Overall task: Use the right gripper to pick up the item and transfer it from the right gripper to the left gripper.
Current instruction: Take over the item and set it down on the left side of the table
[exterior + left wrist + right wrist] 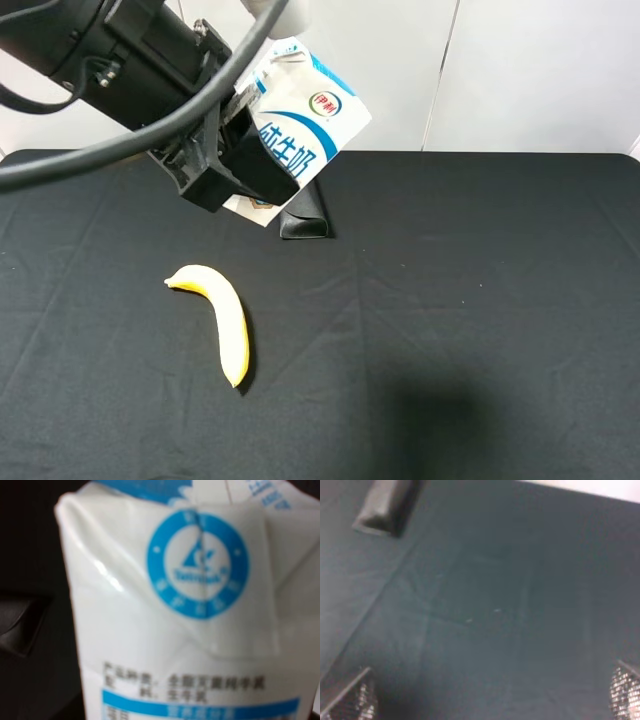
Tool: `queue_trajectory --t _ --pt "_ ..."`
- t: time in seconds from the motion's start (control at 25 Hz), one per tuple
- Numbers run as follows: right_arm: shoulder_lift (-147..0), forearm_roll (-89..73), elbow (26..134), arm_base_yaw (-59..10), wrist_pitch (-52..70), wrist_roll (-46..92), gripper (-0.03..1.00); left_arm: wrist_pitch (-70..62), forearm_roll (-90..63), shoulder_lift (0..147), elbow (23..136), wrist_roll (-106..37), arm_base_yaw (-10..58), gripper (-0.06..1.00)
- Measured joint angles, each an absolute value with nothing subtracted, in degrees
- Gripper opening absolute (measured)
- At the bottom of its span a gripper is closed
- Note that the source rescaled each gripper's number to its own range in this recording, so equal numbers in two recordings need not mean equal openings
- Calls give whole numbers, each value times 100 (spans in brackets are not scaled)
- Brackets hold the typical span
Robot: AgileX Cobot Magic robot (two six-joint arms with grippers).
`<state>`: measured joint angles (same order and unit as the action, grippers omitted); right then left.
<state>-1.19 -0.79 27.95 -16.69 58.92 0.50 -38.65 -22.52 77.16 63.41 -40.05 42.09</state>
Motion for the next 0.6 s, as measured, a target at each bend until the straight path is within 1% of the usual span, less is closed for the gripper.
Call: queue_trajectory --t 0.16,0.28,0.44,0.6 --pt "22 -79 2795 -970 5892 50 100 -3865 -2252 7716 6341 -3989 4209 1" --pt "28 -84 2795 -669 5892 50 100 -3865 -2252 7716 6341 -3932 4209 1" --pt "28 -89 2795 -607 5892 50 100 -3865 -2211 7716 6341 -3593 4209 1" --pt "28 -89 2795 -607 5892 50 100 -3904 -1637 7718 6449 -2800 4209 1"
